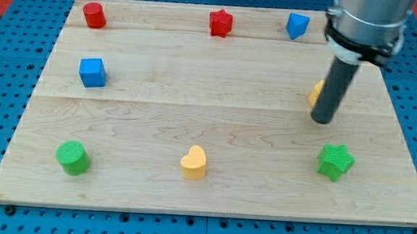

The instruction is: Push the green star diagonally to the yellow heart

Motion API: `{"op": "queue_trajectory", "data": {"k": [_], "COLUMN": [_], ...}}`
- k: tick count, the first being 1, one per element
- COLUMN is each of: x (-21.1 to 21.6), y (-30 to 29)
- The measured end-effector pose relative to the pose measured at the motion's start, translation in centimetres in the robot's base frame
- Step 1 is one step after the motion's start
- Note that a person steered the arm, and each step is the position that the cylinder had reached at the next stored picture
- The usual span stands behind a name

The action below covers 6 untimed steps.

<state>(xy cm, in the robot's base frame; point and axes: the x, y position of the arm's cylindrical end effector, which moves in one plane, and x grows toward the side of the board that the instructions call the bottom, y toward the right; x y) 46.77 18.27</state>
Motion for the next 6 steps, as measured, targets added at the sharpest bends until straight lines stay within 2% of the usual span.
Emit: {"op": "queue_trajectory", "data": {"k": [2,3,4,6], "x": [0.2,2.7,9.4,4.8], "y": [4.5,10.9,8.2,-7.8]}}
